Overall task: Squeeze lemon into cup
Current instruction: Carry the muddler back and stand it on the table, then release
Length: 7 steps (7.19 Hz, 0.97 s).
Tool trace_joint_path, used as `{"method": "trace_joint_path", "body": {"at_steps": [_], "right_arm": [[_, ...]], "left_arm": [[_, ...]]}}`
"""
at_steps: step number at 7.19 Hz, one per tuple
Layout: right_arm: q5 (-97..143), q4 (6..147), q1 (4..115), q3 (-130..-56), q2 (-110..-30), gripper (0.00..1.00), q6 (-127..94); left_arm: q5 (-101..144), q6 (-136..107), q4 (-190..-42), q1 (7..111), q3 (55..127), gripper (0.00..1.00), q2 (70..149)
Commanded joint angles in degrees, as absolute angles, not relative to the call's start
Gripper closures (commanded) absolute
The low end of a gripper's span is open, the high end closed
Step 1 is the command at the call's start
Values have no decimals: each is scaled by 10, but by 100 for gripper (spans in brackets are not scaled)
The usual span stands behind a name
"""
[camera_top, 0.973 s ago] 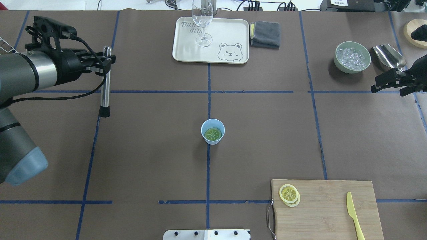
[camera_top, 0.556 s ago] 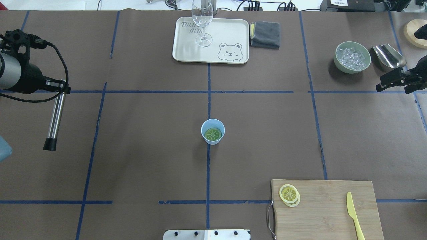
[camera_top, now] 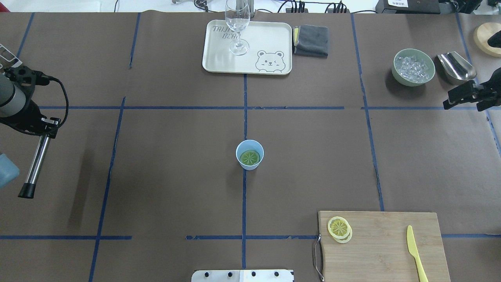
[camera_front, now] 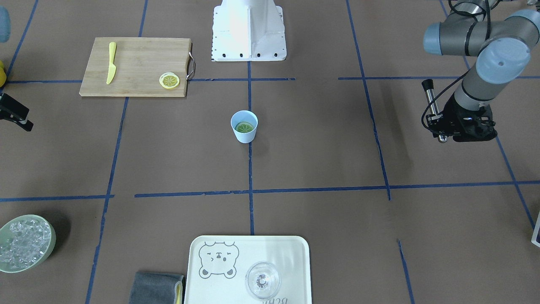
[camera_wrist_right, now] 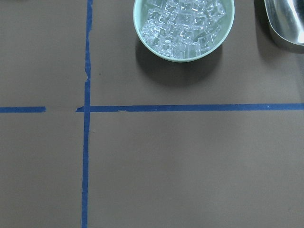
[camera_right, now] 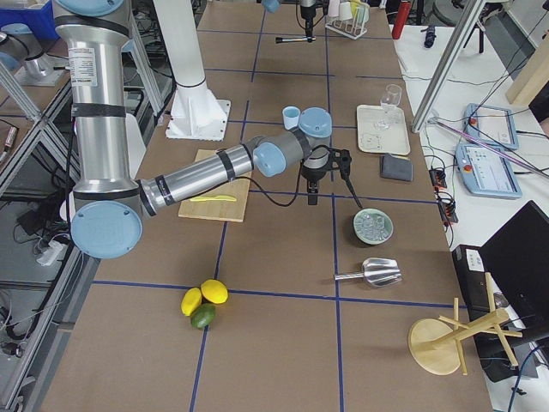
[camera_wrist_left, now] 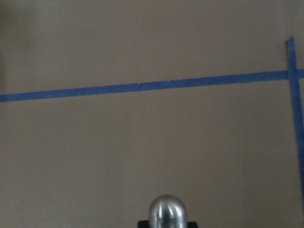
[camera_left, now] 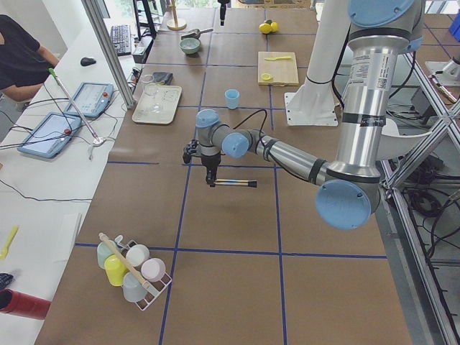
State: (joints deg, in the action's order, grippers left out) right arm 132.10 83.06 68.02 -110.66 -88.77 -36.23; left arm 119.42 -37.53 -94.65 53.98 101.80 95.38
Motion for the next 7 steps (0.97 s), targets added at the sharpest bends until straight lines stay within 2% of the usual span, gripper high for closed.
{"method": "trace_joint_path", "body": {"at_steps": [1, 3, 7], "right_arm": [[1321, 831, 680, -1108, -885, 0, -364], [1322, 831, 680, -1110, -885, 0, -368], [1323, 831, 680, -1114, -888, 0, -371]], "left_arm": [[1217, -354, -951, 536, 985, 100, 954], [1226, -358, -1001, 536, 949, 100, 958], [1237, -385, -1005, 534, 929, 100, 967]]}}
